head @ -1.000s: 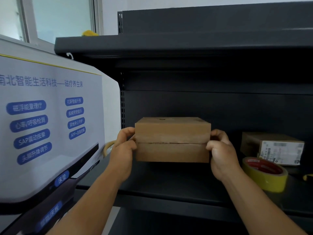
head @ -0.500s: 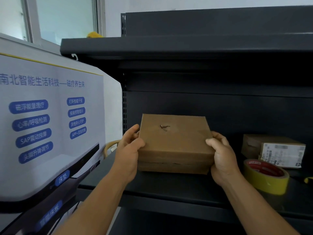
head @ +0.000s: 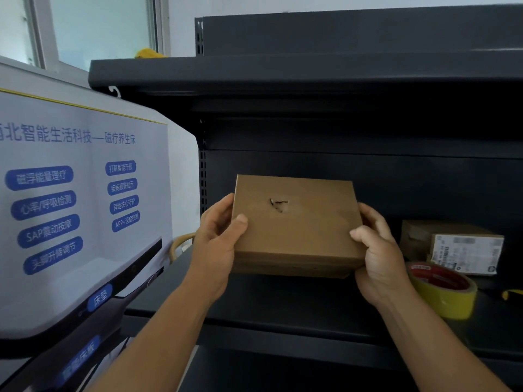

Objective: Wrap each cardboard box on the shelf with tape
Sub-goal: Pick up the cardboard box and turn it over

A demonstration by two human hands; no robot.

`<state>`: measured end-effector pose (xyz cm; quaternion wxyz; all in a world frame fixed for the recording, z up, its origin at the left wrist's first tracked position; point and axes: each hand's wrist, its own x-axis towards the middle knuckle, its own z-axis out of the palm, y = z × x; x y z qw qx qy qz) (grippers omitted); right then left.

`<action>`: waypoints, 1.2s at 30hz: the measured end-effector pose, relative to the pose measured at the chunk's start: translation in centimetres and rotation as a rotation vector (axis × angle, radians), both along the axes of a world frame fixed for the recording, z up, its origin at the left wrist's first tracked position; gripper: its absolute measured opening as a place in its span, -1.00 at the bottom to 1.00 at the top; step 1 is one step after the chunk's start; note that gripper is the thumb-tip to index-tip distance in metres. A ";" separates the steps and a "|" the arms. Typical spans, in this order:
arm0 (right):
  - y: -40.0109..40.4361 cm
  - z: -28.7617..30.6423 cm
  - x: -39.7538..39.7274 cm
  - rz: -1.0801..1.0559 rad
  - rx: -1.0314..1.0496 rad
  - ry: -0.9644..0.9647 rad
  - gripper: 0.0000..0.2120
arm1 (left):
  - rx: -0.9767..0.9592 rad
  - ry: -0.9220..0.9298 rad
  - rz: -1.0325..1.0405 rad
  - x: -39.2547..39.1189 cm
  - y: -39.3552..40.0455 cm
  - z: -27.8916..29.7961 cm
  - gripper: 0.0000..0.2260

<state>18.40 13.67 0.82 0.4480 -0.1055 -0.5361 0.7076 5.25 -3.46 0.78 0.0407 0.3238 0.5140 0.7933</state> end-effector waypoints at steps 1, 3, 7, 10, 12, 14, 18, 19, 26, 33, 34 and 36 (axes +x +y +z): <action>0.0 0.1 0.1 -0.012 -0.003 -0.021 -0.56 | -0.011 -0.007 0.024 0.1 0.1 0.2 -0.70; 0.1 0.3 0.1 -0.036 -0.010 -0.082 -0.58 | -0.032 -0.042 0.066 0.3 0.4 0.6 -0.69; 0.7 0.4 -0.2 -0.092 -0.041 -0.216 -0.59 | -0.122 -0.102 0.113 0.4 1.0 1.3 -0.69; 1.1 0.4 -0.3 -0.119 -0.058 -0.306 -0.59 | -0.231 -0.129 0.122 -0.1 1.5 1.1 -0.63; 1.2 0.4 -0.4 -0.128 -0.055 -0.343 -0.62 | -0.293 -0.130 0.134 -0.5 1.7 0.9 -0.61; 1.3 0.4 -0.6 -0.127 -0.046 -0.366 -0.64 | -0.340 -0.120 0.151 -0.8 2.0 0.9 -0.60; 2.0 0.1 -1.1 -0.096 -0.041 -0.425 -0.65 | -0.399 -0.090 0.188 -1.5 2.7 0.9 -0.65; 2.1 0.0 -1.2 -0.091 -0.034 -0.440 -0.65 | -0.409 -0.096 0.195 -1.7 2.9 0.9 -0.70; 2.1 0.0 -1.3 -0.115 0.007 -0.487 -0.58 | -0.487 -0.011 0.280 -1.3 2.9 1.2 -0.84; 0.9 0.9 -0.4 -0.155 0.156 -0.470 -0.46 | -0.584 0.334 0.518 0.3 2.4 2.3 -0.64; 0.8 1.0 0.0 -0.166 0.197 -0.472 -0.45 | -0.559 0.401 0.535 0.7 2.7 2.3 -0.66; 0.7 1.4 0.6 -0.183 0.282 -0.485 -0.43 | -0.521 0.531 0.553 1.8 3.2 2.6 -0.69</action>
